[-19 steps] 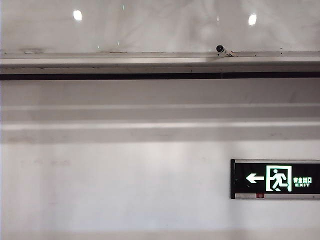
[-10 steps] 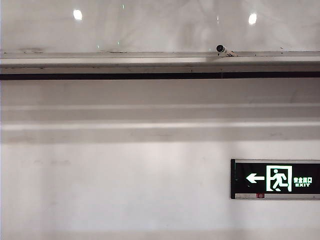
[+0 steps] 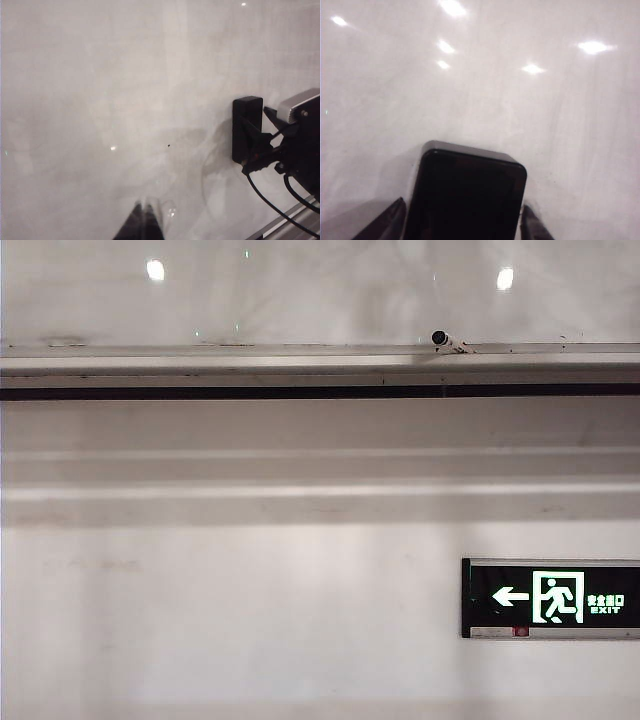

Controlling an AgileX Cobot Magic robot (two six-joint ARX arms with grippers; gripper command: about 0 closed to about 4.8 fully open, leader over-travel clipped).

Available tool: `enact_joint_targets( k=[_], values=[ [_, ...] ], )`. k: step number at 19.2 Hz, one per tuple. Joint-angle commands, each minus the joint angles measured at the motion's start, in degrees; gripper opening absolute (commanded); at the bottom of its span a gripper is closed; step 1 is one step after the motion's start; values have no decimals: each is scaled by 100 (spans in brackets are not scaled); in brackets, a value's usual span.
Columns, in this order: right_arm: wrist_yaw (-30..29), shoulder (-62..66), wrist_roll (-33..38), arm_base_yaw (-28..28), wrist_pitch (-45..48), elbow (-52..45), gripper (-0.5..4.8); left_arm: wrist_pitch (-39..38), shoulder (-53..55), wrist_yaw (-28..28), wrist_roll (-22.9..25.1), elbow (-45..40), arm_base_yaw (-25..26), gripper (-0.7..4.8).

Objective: Wipe the whiteboard clean using the black magnetic whiteboard eraser attached to the whiteboard.

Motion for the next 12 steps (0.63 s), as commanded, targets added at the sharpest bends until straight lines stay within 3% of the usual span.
enact_joint_targets(
  k=[1,6,7,8,9,12],
  values=[
    [-15,-39,9,-2,39,33,297,13,-33,33,-37,17,-2,-6],
    [125,-138,7,2,-125,33,306,-59,-35,33,-37,17,-2,-6],
    [129,-343,-9,63,-225,33,250,-98,-76,98,-37,17,-2,-6],
    [127,-516,-52,175,-413,33,157,-138,-105,208,-68,20,-2,-6],
    [74,-903,-61,262,-1119,33,-14,-339,-205,310,-149,20,-2,-6],
    [-273,-1888,645,382,-3067,22,-1,-1325,-474,391,-269,20,-2,-6]
  ],
)
